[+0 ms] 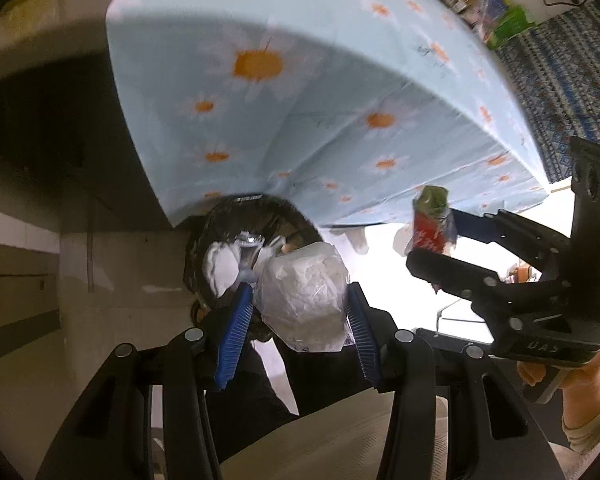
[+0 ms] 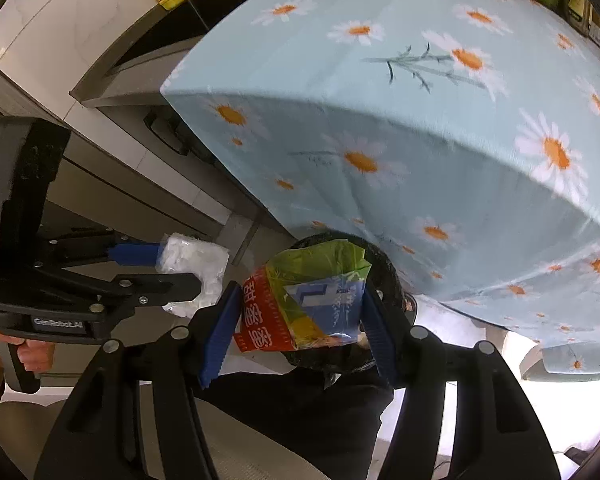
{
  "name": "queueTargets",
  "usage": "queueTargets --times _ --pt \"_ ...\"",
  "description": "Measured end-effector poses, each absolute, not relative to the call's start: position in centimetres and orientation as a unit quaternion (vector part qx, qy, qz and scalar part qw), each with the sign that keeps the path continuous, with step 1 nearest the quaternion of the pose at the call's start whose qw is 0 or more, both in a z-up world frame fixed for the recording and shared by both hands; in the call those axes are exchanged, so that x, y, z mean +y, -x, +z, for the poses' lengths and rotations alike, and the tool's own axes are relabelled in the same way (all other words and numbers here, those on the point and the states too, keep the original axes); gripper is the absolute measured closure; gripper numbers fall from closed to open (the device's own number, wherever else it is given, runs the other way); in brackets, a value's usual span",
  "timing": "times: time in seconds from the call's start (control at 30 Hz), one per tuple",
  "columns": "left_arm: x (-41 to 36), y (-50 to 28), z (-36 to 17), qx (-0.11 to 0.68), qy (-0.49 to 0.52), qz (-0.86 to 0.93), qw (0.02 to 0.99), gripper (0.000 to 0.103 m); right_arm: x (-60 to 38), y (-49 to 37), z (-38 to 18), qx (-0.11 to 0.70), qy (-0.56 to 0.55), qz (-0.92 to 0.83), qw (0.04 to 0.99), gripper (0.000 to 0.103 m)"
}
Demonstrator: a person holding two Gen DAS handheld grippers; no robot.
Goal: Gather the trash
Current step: 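Open both tools to drop the plastic bag and wrapper into the bin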
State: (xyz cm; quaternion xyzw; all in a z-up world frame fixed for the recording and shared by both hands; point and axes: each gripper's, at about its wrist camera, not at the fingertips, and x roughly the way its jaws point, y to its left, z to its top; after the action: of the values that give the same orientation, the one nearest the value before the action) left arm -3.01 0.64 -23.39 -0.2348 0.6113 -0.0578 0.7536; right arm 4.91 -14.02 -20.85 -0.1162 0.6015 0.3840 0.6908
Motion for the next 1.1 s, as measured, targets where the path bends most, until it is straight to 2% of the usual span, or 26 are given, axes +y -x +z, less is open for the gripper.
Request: queueTargets --times 0.43,0.53,0.6,0.67,1.1 --pt "0.5 2.4 -25.1 0.625 0.246 -0.058 0.738 0.056 -14.6 -5.8 -22.2 0.616 0.102 0.375 0.685 0.041" --pt "0.4 2.2 -25.5 0.63 0.252 -0.056 0.732 0.052 -14.6 -6.1 -22.2 0.619 0.1 0.378 0.68 0.038" --pt "0.6 2.1 -25.6 0.631 0.254 -0.048 0.731 0.042 -14.5 -6.4 -22.0 0.613 0.103 0.38 0.685 0.036" --pt "0.7 2.0 -25.8 0.632 0.261 -0.043 0.728 0.042 -14.6 -6.7 -21.8 0.614 0.095 0.382 0.684 0.033" --pt "1.2 1.6 -25.3 0.628 0.268 -0.035 0.73 0.042 -14.9 -7.5 -21.2 0.614 0.085 0.382 0.685 0.032"
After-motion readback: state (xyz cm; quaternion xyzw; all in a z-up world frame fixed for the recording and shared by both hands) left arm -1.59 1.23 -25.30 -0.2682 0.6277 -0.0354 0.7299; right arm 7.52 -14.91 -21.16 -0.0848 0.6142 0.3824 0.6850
